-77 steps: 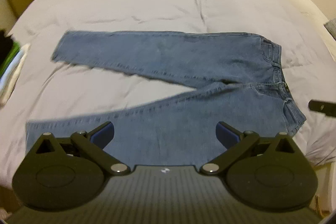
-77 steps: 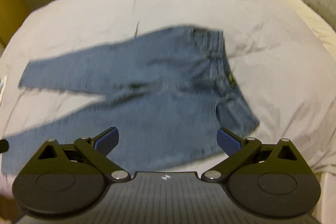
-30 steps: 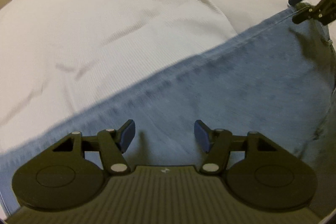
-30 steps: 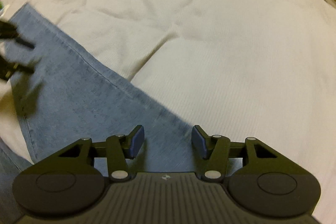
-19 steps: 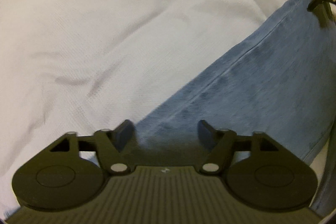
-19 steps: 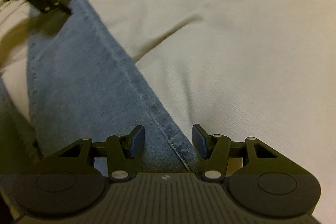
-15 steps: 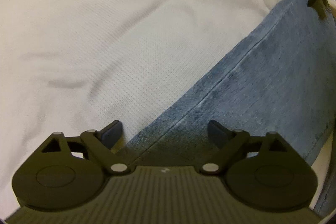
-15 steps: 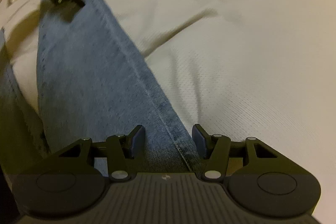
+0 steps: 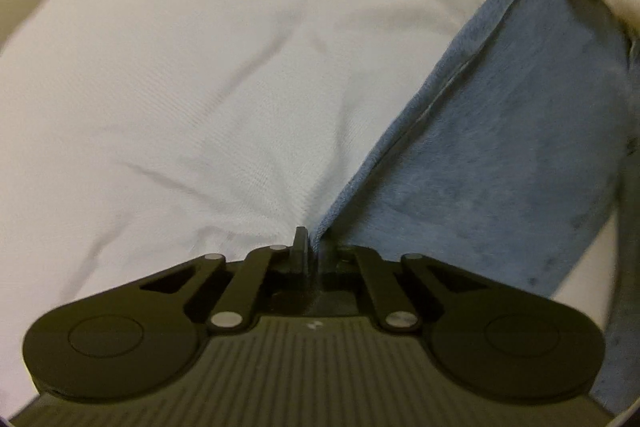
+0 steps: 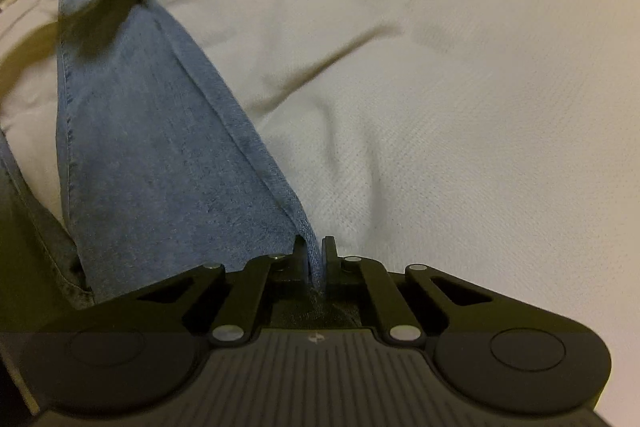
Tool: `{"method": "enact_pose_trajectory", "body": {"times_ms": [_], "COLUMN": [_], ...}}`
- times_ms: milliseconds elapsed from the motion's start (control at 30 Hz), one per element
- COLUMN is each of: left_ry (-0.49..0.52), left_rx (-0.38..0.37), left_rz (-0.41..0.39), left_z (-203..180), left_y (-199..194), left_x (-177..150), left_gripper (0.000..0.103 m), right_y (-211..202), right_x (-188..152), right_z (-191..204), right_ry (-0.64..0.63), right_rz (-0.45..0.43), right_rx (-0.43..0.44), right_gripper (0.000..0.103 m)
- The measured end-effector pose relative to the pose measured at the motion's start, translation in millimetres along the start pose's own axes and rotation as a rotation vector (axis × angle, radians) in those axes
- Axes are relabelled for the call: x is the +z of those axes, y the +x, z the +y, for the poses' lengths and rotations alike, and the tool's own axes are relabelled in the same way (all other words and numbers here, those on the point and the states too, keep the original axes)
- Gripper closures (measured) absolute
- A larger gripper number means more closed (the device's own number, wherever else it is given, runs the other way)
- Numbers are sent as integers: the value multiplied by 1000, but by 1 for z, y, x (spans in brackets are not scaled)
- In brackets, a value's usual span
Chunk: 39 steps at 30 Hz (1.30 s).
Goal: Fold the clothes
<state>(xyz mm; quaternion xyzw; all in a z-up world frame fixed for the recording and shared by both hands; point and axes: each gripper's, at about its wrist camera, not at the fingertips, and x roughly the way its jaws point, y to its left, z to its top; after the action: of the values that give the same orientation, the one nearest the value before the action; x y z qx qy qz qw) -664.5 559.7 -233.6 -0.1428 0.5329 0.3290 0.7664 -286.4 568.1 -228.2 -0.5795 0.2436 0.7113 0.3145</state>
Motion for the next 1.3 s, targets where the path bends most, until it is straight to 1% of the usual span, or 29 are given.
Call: {"method": "enact_pose_trajectory", "body": {"times_ms": [100, 167, 233, 300, 367, 433, 500, 533, 567, 600, 633, 667, 700, 733, 767, 800, 867, 933, 1033, 1167, 1200, 1300], "left_ry": [-62, -100, -143, -199, -259, -334, -403, -429, -454, -475, -492, -505, -513, -519, -525, -533, -547, -523, -393, -176, -121, 42], "left_rx": [33, 37, 29, -8, -44, -79, -108, -115, -122, -127, -129, -121, -105, -85, -64, -43, 5, 73, 153, 189, 194, 205], "left_rz": [-58, -75, -79, -46, -9, 60, 131, 161, 192, 212, 223, 222, 212, 205, 201, 194, 174, 157, 116, 74, 62, 22], "left_z": [-22, -51, -81, -112, -145, -177, -206, -218, -230, -238, -245, -251, -256, -261, -266, -272, -287, -301, -324, -350, -355, -370], "left_y": [-57, -94, -126, -149, -167, -162, -153, -147, -142, -140, -140, -143, -147, -151, -155, -159, -168, -178, -180, -166, -160, -142], "left_x": [-23, -40, -61, -91, -120, -149, -176, -185, -193, -200, -204, -207, -208, -209, -209, -211, -216, -216, -209, -205, -206, -212], "left_gripper": [101, 101, 101, 101, 101, 99, 97, 94, 90, 90, 86, 79, 74, 66, 65, 65, 65, 65, 65, 65, 65, 65], "right_y": [-38, -61, -83, -101, -113, -113, -102, -92, -79, -67, -55, -50, -53, -60, -66, -72, -81, -84, -90, -87, -86, -82], "right_x": [-19, -38, -60, -85, -114, -144, -173, -186, -198, -208, -219, -229, -236, -243, -253, -262, -279, -302, -349, -405, -415, -427], "right_z": [40, 71, 103, 138, 176, 216, 244, 256, 265, 272, 279, 283, 283, 280, 278, 272, 256, 245, 232, 224, 225, 232], "right_ry": [-2, 11, 43, 88, 110, 121, 157, 180, 201, 220, 239, 273, 333, 415, 504, 594, 770, 937, 1161, 1402, 1437, 1441], "right_rz": [-71, -111, -143, -162, -156, -130, -67, -28, 22, 78, 133, 153, 139, 106, 65, 28, -38, -98, -240, -387, -425, -528], "right_rx": [-137, -211, -262, -295, -332, -353, -328, -306, -287, -271, -256, -242, -229, -212, -194, -173, -128, -93, -24, 87, 105, 103], "right_gripper": [100, 100, 100, 100, 100, 100, 100, 98, 87, 74, 71, 71, 66, 61, 46, 39, 39, 39, 38, 38, 38, 38]}}
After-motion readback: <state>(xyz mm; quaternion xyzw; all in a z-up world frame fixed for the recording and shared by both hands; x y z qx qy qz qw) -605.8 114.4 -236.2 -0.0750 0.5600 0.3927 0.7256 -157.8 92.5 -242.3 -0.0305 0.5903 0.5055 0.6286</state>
